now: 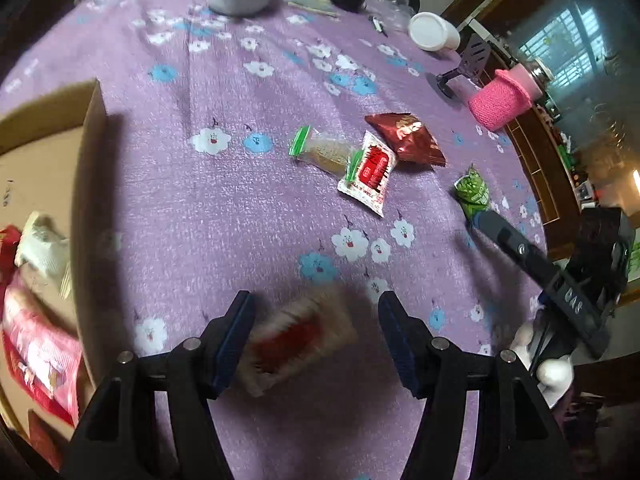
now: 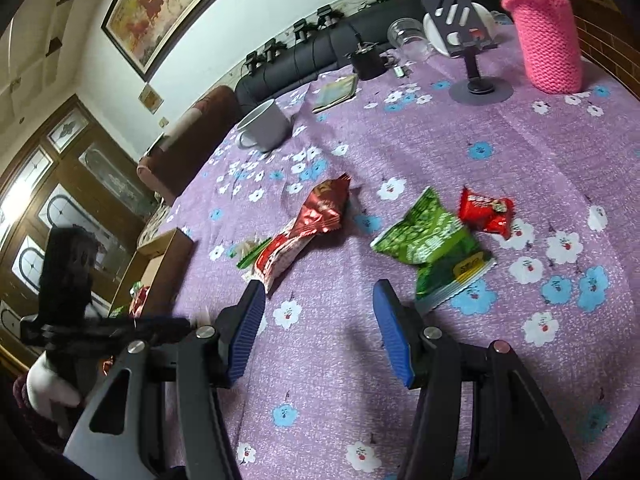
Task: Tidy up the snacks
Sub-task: 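Move the left gripper toward the white-red packet on the cloth, then grasp the white-red packet with the left gripper while the right grasps the green pea packet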
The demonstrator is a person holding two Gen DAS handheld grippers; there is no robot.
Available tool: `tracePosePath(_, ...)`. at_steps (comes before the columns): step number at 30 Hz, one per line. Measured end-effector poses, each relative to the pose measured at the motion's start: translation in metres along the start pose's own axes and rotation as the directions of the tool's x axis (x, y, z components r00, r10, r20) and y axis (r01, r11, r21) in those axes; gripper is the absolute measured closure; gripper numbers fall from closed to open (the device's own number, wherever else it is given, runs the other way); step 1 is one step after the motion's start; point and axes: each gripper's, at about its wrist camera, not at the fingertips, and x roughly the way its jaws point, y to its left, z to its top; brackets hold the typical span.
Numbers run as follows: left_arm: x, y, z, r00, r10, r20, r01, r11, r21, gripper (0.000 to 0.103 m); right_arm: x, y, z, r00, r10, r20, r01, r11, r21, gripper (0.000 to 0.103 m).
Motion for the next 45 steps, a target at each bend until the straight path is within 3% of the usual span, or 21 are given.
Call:
tracePosePath(4, -0.005, -0.007, -0.006, 0.995, 0.058, 0.078, -0.063, 0.996, 0.060, 0.040, -0.005, -0.005, 0.001, 1.000, -0.009, 0.020, 0.009, 1.000, 0.017, 0.046)
tracePosePath(6, -0.003, -0.015, -0.013, 0.988, 0.116, 0.099, -0.129, 0.982, 0.138, 0.040, -0.007, -0.006, 0.002, 0.999, -0.014, 0.031, 0.013, 1.000, 0.021, 0.046)
tracePosePath(10, 0.005, -0.025, -0.019, 0.985, 0.144, 0.091, -0.162, 0.958, 0.237, 0.040, -0.013, -0.014, 0.006, 0.998, -0.031, 0.058, 0.028, 0.998, 0.048, 0.046)
tracePosePath(14, 0.008, -0.021, -0.023, 0.992, 0.110, 0.054, -0.120, 0.964, 0.235, 0.040, -0.013, -0.019, 0.007, 0.997, -0.042, 0.060, 0.038, 0.997, 0.068, 0.045)
tracePosePath(18, 0.002, -0.028, -0.039, 1.000, 0.015, 0.020, -0.020, 0.972, 0.234, 0.040, -0.014, -0.019, 0.007, 0.997, -0.045, 0.062, 0.041, 0.997, 0.064, 0.045)
tracePosePath(19, 0.001, -0.033, -0.044, 1.000, 0.017, 0.024, -0.023, 0.967, 0.252, 0.040, -0.014, -0.019, 0.007, 0.997, -0.046, 0.064, 0.042, 0.997, 0.063, 0.045)
tracePosePath(22, -0.001, -0.046, -0.053, 0.996, 0.054, 0.065, -0.072, 0.941, 0.330, 0.039, -0.017, -0.021, 0.008, 0.996, -0.049, 0.073, 0.044, 0.997, 0.069, 0.045)
tracePosePath(28, 0.018, -0.069, -0.062, 0.976, 0.163, 0.143, -0.214, 0.829, 0.517, 0.037, -0.023, -0.031, 0.009, 0.993, -0.066, 0.094, 0.056, 0.993, 0.103, 0.045)
tracePosePath(32, 0.018, -0.069, -0.060, 0.983, 0.123, 0.137, -0.176, 0.851, 0.495, 0.038, -0.034, -0.043, 0.012, 0.987, -0.091, 0.135, 0.073, 0.988, 0.137, 0.046)
tracePosePath(34, 0.017, -0.071, -0.060, 0.988, 0.086, 0.125, -0.137, 0.862, 0.488, 0.066, -0.040, -0.054, 0.014, 0.983, -0.103, 0.154, 0.075, 0.981, 0.179, 0.045)
tracePosePath(39, 0.015, -0.075, -0.062, 0.986, 0.080, 0.147, -0.139, 0.878, 0.457, 0.066, -0.042, -0.074, 0.015, 0.982, -0.114, 0.153, 0.071, 0.963, 0.260, 0.045)
tracePosePath(45, 0.001, -0.071, -0.068, 0.985, 0.030, 0.171, -0.098, 0.909, 0.404, 0.066, -0.035, -0.057, 0.019, 0.982, -0.137, 0.127, 0.112, 0.976, 0.184, 0.045)
